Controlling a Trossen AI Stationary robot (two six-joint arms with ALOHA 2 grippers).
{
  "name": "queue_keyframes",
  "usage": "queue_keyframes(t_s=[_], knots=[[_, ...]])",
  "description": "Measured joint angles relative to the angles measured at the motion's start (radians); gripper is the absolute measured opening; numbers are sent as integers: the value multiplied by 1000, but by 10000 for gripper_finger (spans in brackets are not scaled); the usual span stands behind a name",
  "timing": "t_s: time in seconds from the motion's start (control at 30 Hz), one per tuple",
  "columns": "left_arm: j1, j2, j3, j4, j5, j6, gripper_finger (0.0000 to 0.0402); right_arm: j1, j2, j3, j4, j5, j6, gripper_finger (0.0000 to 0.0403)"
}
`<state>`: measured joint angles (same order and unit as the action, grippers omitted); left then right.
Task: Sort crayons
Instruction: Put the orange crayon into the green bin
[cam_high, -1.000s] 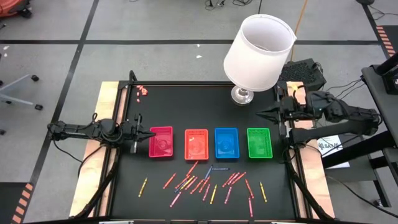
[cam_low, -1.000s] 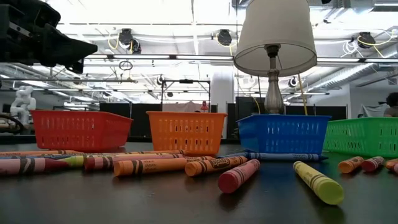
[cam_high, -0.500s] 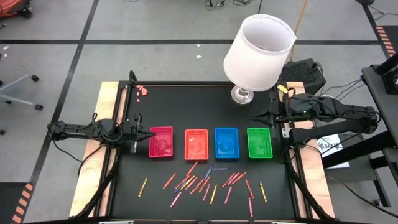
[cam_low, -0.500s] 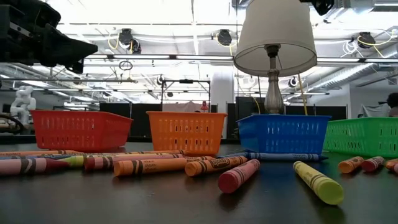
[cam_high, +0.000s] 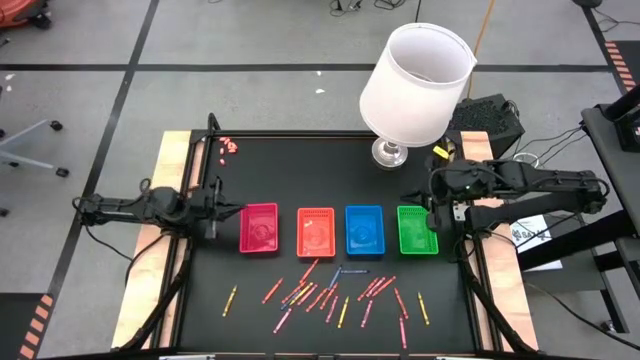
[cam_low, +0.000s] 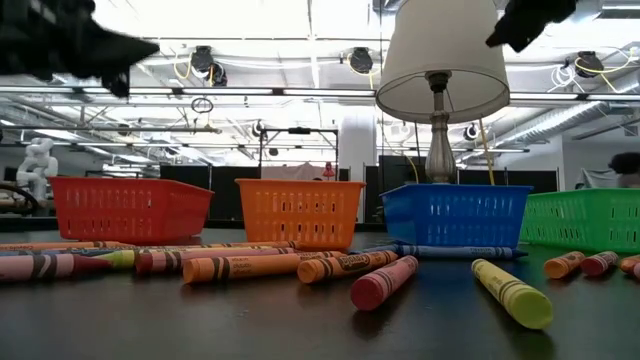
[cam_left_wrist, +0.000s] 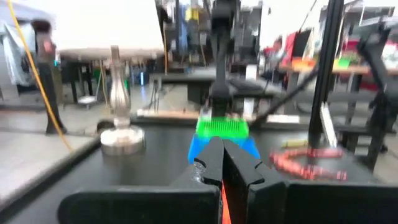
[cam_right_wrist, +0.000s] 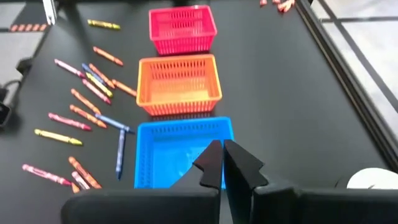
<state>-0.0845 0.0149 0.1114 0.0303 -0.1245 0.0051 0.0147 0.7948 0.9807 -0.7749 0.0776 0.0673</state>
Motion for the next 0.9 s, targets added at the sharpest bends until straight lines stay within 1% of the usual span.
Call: queue_keyframes(t_s=[0.1, 0.2, 0.4, 0.6, 0.7, 0.8, 0.9], knots=[[0, 40, 84, -6, -19, 0, 6, 0, 1, -46, 26, 0, 0, 0], [0, 111, 195, -11, -23, 2, 6, 0, 0, -94, 89, 1, -1, 0], [0, 331, 453, -154, -23, 80, 6, 0, 1, -190, 255, 2, -8, 0], [0, 563, 700, -327, -22, 80, 6, 0, 1, -290, 417, 3, -8, 0], [0, 664, 785, -350, -22, 68, 6, 0, 1, -339, 494, 2, -4, 0], [0, 748, 838, -375, -21, 38, 6, 0, 1, -375, 538, 2, 0, 0], [-14, 814, 854, -393, 43, 17, 6, 0, 2, -415, 560, 2, 34, 0]])
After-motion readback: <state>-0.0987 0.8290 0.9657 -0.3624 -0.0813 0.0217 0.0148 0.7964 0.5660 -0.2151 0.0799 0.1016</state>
